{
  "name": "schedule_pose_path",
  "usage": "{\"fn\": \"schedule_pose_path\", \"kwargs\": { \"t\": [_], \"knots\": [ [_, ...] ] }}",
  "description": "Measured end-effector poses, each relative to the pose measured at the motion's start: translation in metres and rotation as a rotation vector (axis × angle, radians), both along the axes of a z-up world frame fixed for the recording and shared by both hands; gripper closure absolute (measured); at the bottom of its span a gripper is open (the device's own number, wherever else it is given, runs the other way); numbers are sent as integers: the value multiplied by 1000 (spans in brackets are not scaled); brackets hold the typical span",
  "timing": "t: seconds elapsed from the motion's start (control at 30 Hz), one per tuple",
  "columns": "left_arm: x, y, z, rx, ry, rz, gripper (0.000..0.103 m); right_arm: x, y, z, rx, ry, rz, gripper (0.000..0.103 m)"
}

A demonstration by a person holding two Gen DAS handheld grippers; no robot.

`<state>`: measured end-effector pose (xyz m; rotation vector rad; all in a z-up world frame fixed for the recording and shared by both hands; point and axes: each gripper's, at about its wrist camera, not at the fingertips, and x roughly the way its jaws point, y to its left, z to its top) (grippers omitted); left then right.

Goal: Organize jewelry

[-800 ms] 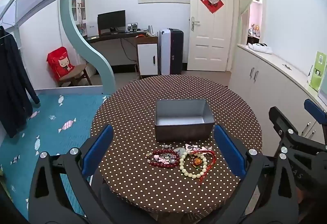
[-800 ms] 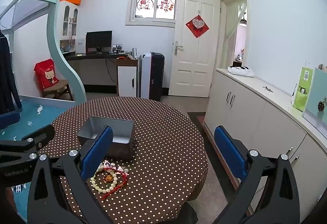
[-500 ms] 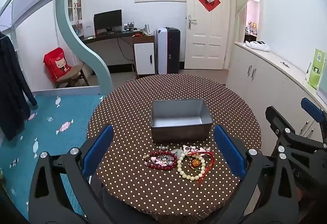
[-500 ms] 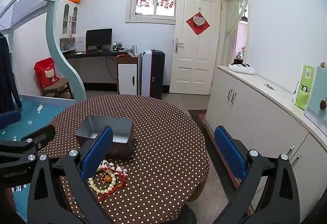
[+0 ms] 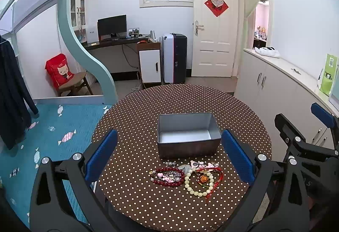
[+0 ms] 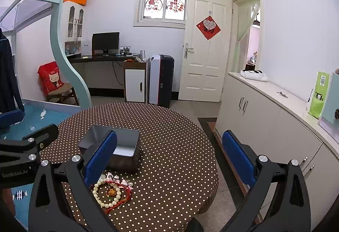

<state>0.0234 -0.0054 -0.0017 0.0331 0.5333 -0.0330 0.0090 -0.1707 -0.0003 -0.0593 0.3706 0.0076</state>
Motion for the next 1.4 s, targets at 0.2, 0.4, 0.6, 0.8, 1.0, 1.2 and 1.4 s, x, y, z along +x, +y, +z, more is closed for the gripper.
{"fn": "schedule_pose_path", "kwargs": {
  "t": [0.2, 0.4, 0.6, 0.8, 1.0, 1.2, 1.4],
  "knots": [
    [2, -2, 0, 12, 9, 4, 5, 2, 1, 6, 3, 18, -2, 7],
    [3, 0, -2, 7, 22, 5, 5, 2, 1, 6, 0, 28, 3, 7],
    [5, 0, -10, 5, 55, 10, 5, 5, 4, 5, -4, 47, 2, 7],
    [5, 0, -11, 7, 62, 3, 5, 4, 5, 5, 0, 47, -3, 7],
    [5, 0, -11, 8, 68, 6, 5, 6, 6, 3, 0, 50, -3, 7],
    [5, 0, -9, 2, 65, 2, 5, 7, 4, 2, 15, 53, 4, 7],
    [3, -2, -7, 8, 53, -3, 5, 5, 2, 1, 9, 51, -2, 7]
  ]
}}
